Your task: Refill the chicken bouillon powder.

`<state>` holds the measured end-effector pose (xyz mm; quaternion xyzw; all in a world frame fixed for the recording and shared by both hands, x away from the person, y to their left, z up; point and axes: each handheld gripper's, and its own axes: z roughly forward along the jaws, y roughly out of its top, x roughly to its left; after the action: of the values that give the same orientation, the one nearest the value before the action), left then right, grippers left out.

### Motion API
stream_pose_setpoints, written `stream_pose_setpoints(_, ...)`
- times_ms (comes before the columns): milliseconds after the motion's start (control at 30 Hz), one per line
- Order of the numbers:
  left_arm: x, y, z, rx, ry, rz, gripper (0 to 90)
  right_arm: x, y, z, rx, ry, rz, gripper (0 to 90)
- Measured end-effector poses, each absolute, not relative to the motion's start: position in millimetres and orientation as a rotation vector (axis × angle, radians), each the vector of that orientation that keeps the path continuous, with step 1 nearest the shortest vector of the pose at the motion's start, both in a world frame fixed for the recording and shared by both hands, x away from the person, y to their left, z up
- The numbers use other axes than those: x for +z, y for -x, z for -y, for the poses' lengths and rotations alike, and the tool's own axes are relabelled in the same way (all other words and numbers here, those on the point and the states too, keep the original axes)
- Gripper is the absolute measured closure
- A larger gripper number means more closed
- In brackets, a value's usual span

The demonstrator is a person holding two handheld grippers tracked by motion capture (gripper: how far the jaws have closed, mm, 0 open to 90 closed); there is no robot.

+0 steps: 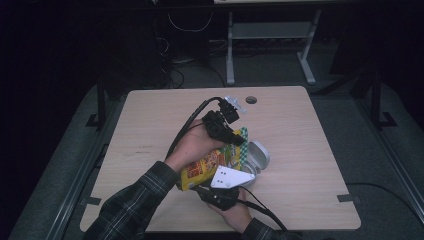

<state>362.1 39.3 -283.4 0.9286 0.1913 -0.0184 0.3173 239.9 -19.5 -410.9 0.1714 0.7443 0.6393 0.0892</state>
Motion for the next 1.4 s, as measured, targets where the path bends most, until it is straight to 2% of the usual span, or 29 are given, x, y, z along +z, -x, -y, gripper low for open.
stream_pose_setpoints(1400,-283.5,-362.3,-37.6,-0.048,-2.454,-0.497,89.7,-411.2,-239.7,20.0,1.902,-0.515,-2.209,90.0)
